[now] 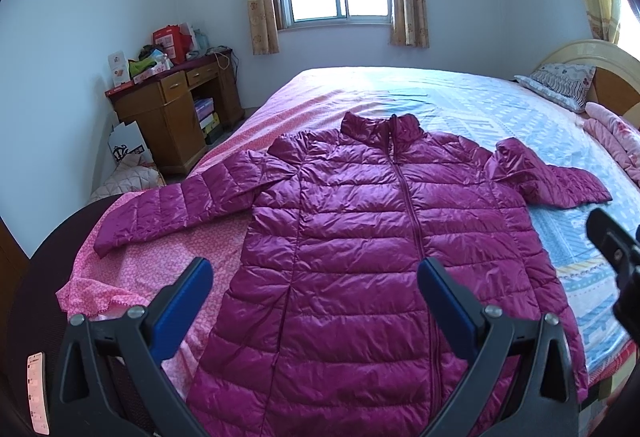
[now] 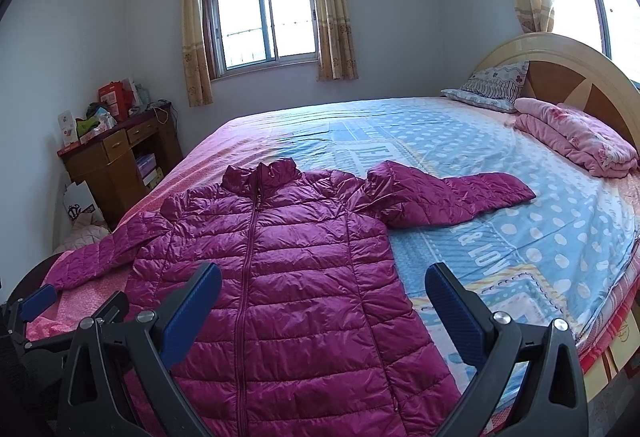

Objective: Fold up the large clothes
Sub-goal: 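Grasp the jacket sleeve cuff with the right gripper and lift it, then carry the sleeve across the jacket body with the right gripper and lay it down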

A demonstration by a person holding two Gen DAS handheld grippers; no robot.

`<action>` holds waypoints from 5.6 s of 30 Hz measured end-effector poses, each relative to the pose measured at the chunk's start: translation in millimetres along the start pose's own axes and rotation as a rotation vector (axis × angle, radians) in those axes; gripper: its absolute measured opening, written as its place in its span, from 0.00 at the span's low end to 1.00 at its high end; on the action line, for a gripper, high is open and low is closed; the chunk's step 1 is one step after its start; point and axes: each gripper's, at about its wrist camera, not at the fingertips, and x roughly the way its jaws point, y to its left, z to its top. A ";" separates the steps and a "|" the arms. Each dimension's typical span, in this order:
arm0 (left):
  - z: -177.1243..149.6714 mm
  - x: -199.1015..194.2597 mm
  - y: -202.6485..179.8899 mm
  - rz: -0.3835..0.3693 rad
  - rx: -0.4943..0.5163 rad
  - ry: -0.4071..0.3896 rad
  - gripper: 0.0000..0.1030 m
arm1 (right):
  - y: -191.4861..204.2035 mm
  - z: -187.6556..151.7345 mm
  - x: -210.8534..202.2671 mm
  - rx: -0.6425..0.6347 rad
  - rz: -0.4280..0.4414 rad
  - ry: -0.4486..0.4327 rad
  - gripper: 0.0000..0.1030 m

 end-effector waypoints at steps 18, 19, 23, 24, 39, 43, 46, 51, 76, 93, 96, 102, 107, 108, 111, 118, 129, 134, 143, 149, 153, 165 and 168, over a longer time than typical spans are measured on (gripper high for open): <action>47.0 119.9 -0.7 0.006 -0.015 0.066 1.00 | -123.7 22.2 103.7 0.136 -0.030 0.078 0.99; 47.7 129.2 0.9 0.013 -0.024 0.073 1.00 | -143.8 24.3 108.5 0.170 -0.049 0.078 0.99; 47.8 161.0 5.3 0.039 -0.055 0.114 1.00 | -223.0 29.5 123.7 0.314 -0.136 0.069 0.93; 47.5 165.7 6.4 0.042 -0.061 0.119 1.00 | -244.6 30.3 128.5 0.360 -0.154 0.074 0.89; 30.4 212.9 7.3 0.074 -0.066 0.177 1.00 | -407.4 52.5 258.7 0.746 -0.219 0.174 0.73; 29.6 215.5 7.2 0.067 -0.068 0.181 1.00 | -402.0 62.2 279.7 0.688 -0.276 0.190 0.73; 29.2 216.0 9.1 0.052 -0.079 0.181 1.00 | -394.5 66.8 283.8 0.629 -0.328 0.223 0.72; 29.3 217.5 10.2 0.041 -0.088 0.179 1.00 | -392.8 70.0 287.1 0.539 -0.302 0.275 0.22; 21.7 183.8 34.2 0.005 -0.100 0.182 1.00 | -87.8 189.9 158.4 0.099 0.360 0.003 0.09; 8.1 153.6 129.9 0.141 -0.235 0.152 1.00 | 161.7 50.7 313.5 -0.009 0.689 0.343 0.11; 9.1 160.1 129.7 0.131 -0.235 0.157 1.00 | 180.7 28.0 314.6 -0.036 0.729 0.391 0.29; 13.4 161.5 125.0 0.114 -0.220 0.164 1.00 | 177.4 30.1 306.2 0.026 0.892 0.412 0.70; 26.1 156.8 107.5 0.113 -0.172 0.144 1.00 | 121.0 55.9 279.8 0.011 0.790 0.299 0.53; 30.5 156.7 103.1 0.109 -0.165 0.137 1.00 | 108.5 60.1 277.1 0.000 0.735 0.288 0.42; 47.1 157.0 84.9 0.082 -0.134 0.108 1.00 | 52.7 73.7 277.5 0.000 0.541 0.236 0.23; 86.2 193.3 36.2 0.076 -0.113 0.103 1.00 | -78.9 99.3 302.0 0.202 0.221 0.226 0.23; 65.0 256.4 16.4 0.163 -0.133 0.223 1.00 | -48.0 72.3 387.0 0.044 0.183 0.372 0.23; 64.7 262.1 12.0 0.169 -0.116 0.242 1.00 | -47.8 69.7 398.6 0.007 0.211 0.378 0.24; 66.3 261.4 12.0 0.164 -0.121 0.238 1.00 | -72.2 78.4 305.9 -0.034 0.244 0.260 0.23; 65.3 260.9 12.3 0.153 -0.131 0.235 1.00 | -59.9 27.9 315.6 -0.086 0.260 0.386 0.24; 64.4 260.2 13.5 0.150 -0.133 0.236 1.00 | -62.0 25.6 312.0 -0.087 0.250 0.375 0.24; 63.9 260.2 13.4 0.142 -0.139 0.233 1.00 | -2.7 43.4 273.6 -0.070 0.285 0.294 0.23; 61.2 254.9 17.7 0.116 -0.141 0.232 1.00 | 9.9 27.7 295.1 -0.074 0.279 0.331 0.24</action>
